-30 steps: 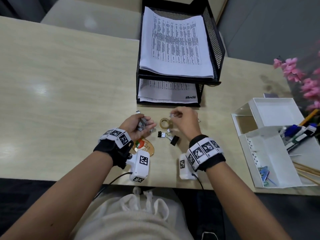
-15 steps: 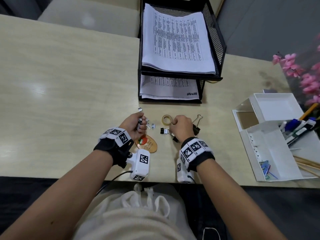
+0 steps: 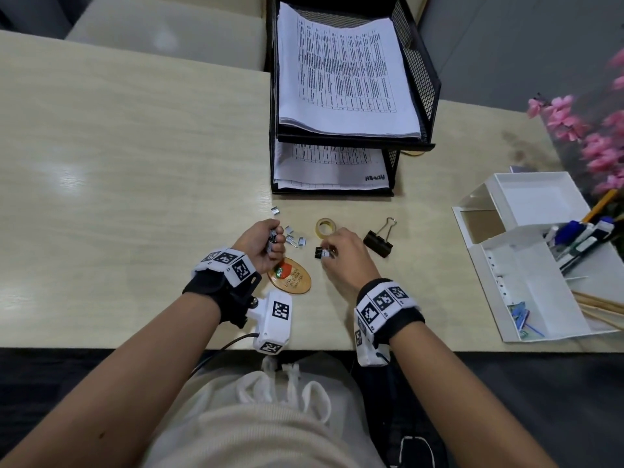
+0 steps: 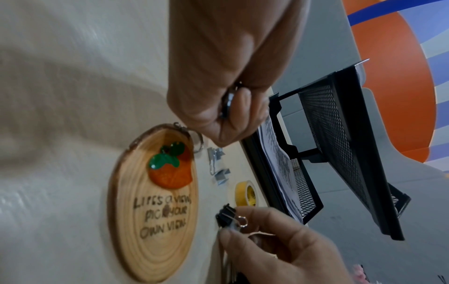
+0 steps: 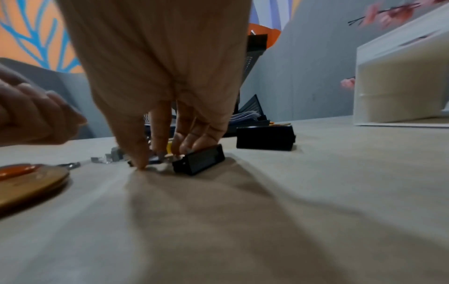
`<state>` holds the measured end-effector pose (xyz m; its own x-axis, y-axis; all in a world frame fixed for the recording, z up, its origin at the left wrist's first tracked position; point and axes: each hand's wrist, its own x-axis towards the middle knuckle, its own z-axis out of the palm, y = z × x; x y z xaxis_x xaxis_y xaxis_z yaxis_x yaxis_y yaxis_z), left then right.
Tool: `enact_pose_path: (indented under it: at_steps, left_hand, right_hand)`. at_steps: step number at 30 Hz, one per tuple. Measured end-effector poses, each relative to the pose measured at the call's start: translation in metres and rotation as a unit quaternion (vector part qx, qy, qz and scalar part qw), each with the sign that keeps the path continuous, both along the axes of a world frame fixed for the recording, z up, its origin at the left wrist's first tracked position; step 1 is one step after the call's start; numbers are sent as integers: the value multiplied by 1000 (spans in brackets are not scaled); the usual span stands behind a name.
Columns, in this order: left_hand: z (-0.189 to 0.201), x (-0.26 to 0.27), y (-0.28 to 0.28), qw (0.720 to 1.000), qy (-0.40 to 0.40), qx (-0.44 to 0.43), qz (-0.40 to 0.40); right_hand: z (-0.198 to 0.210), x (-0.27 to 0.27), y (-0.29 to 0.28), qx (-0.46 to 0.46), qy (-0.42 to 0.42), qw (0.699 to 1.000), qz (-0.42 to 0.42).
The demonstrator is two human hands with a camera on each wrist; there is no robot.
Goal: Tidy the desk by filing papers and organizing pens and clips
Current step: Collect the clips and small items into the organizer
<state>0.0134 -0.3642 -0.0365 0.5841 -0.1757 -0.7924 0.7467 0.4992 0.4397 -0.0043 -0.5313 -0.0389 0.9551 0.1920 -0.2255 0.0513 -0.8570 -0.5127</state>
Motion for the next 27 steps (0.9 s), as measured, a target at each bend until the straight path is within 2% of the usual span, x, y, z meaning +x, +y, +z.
enact_pose_path:
  at_steps: [3,6,8,9,12,15,16,17,18,19,21,22,24,27]
  left_hand:
    - [0,0,1,1000,-1,-2,1]
    - [-2,-1,4,1000,0,-5,3]
    - [-2,-1,4,1000,0,-7,4]
    - [-2,-1,4,1000,0,-7,5]
    - [-3,0,5,1000,3,-8,8]
    - [-3,2,3,1000,5,-4,5]
    - [-3,2,2,1000,4,-1,4]
    - [-3,2,1,1000,2,1,4]
    - [-3,2,0,1000,1,3,4]
    - [-2,2,0,1000,0,4,5]
    - [-2,2,-1,1000,0,6,4]
    - [-2,2,-1,1000,1,8,4]
    - [-3,2,1,1000,2,11,5]
    - [-4,1,3,1000,3,14,8]
  right_hand:
    - [-3,-1,2,8,-30,999,-15]
    - [-3,0,3,33,-17,999,-16]
    - [1,4,1,99,1,993,-69]
    - [4,9,-3,158,12,979,-126]
    - [15,22,-23,315,41,908,-272]
    - [23,25,-34,480,100,807,-329]
    - [23,25,-35,503,115,787,-337]
    - [23,25,-34,502,127,787,-335]
    - [20,24,-32,467,131,811,-327]
    - [18,24,-29,397,126,857,-303]
    - [8,24,-24,203,100,950,-214]
    - [1,24,-21,118,91,975,-166]
    - [-9,23,-19,4,104,989,-107]
    - [-10,20,-16,-32,102,990,-88]
